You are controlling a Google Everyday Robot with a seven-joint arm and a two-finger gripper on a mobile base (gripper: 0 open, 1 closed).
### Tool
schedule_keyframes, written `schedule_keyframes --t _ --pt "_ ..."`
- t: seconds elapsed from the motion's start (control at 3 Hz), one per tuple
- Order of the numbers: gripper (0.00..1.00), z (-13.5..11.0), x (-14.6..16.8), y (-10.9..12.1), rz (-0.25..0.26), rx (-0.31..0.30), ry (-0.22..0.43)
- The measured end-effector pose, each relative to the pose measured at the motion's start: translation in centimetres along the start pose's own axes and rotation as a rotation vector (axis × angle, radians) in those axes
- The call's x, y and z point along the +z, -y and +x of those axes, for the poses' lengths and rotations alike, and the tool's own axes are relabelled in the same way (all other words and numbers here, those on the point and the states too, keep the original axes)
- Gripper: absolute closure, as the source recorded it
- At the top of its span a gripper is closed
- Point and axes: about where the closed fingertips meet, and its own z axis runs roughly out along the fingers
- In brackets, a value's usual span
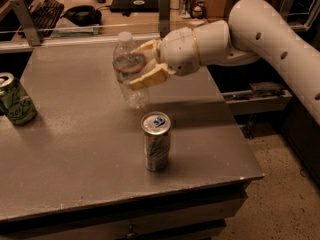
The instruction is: Move water bottle near redbull can
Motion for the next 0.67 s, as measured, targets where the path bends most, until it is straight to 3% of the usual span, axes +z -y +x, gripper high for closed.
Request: schedule_keyframes --t 0.67 --pt "1.00 4.3 -3.7 -4.7 -0.087 -0.009 0.027"
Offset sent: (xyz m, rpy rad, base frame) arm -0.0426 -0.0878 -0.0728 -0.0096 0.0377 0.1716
